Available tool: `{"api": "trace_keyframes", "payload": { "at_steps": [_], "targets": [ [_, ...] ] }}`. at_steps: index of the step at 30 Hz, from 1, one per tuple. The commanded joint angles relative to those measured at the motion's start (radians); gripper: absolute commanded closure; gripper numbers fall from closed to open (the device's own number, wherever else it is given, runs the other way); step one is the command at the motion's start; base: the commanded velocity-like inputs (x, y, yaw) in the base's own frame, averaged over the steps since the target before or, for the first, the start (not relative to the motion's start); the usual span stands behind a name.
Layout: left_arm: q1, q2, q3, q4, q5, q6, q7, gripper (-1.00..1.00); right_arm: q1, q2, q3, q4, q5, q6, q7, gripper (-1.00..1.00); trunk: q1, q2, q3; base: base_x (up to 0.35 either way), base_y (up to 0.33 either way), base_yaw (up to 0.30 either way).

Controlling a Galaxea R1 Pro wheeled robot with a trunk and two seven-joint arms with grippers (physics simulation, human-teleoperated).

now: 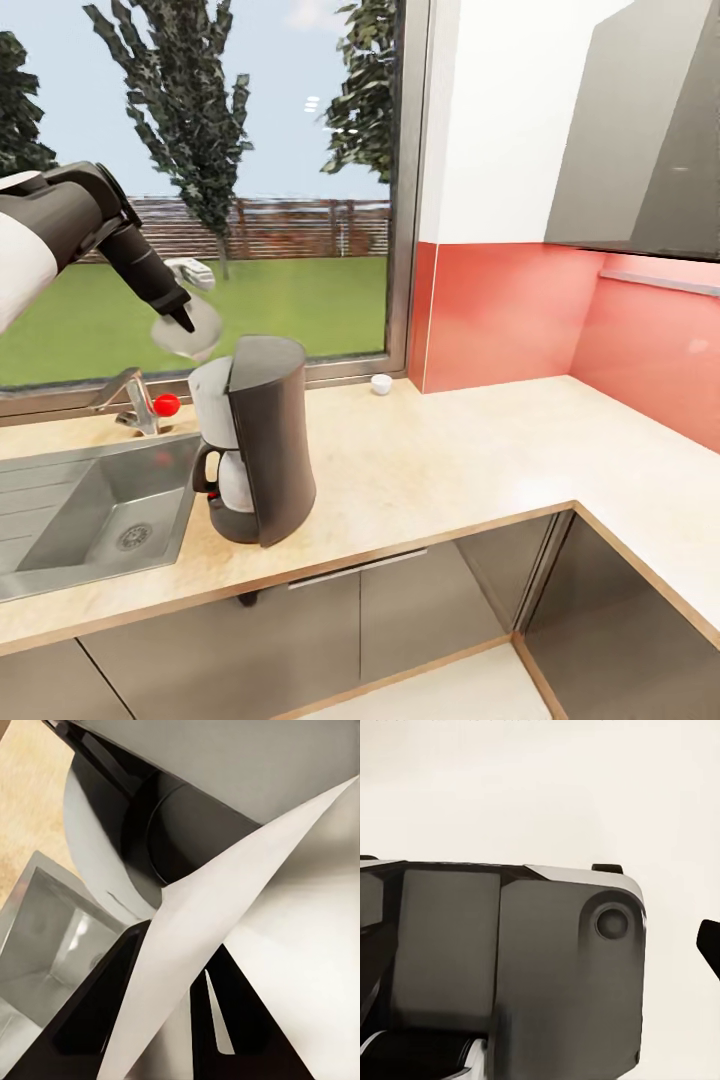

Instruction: Set up a coffee station on the kitchen countertop: keep the coffee maker on the countertop, move the bottle of coffee from the kitchen shelf to the counter next to the coffee maker, place a paper coffee filter on top of the coffee maker, put the saucer next to the coffee maker with the coffee cup on the saucer, and place the electric kettle next to the coffee maker.

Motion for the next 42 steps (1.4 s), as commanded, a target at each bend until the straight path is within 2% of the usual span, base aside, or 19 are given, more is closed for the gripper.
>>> {"api": "trace_keyframes", "payload": {
  "at_steps": [1, 11, 13, 19, 31, 39, 40, 42],
  "targets": [
    [0.000, 0.001, 0.004, -0.003, -0.010, 0.008, -0.008, 1.00, -0.001, 0.000, 0.004, 0.000, 0.000, -0.003, 0.000, -1.00, 0.001, -0.002, -0.002, 0.000, 0.000, -0.004],
    [0.011, 0.000, 0.003, -0.004, -0.007, 0.008, -0.008, 1.00, -0.001, -0.001, 0.004, -0.001, 0.001, -0.005, -0.001, -1.00, 0.001, -0.002, -0.002, 0.000, 0.000, 0.000],
    [0.020, -0.002, -0.002, -0.009, -0.018, 0.001, -0.008, 1.00, -0.001, 0.004, 0.000, -0.013, 0.000, -0.010, -0.007, -1.00, 0.001, -0.002, -0.002, 0.000, 0.000, 0.000],
    [0.021, -0.001, -0.003, -0.009, -0.018, -0.007, -0.008, 1.00, -0.001, 0.002, 0.000, -0.037, 0.000, -0.010, -0.007, -1.00, 0.001, -0.002, -0.002, 0.000, 0.000, 0.000],
    [0.026, 0.008, 0.018, 0.000, -0.015, -0.027, -0.008, 1.00, -0.001, -0.003, 0.001, -0.089, 0.000, -0.008, -0.007, -1.00, 0.001, -0.002, -0.002, 0.000, 0.000, 0.000],
    [0.031, 0.024, 0.014, 0.009, 0.029, -0.057, -0.008, 1.00, -0.001, -0.003, 0.001, -0.087, 0.000, -0.008, -0.007, -1.00, 0.001, -0.002, -0.002, 0.000, 0.000, 0.000],
    [0.036, 0.024, 0.014, 0.009, 0.076, -0.089, -0.008, 1.00, -0.001, -0.003, 0.001, -0.087, 0.000, -0.009, -0.007, -1.00, 0.001, -0.002, -0.002, 0.000, 0.000, 0.000],
    [0.049, 0.025, 0.014, 0.007, 0.080, -0.090, -0.008, 1.00, -0.001, -0.003, 0.001, -0.087, 0.000, -0.009, -0.007, -1.00, 0.001, -0.002, -0.002, 0.000, 0.000, 0.000]
  ]
}}
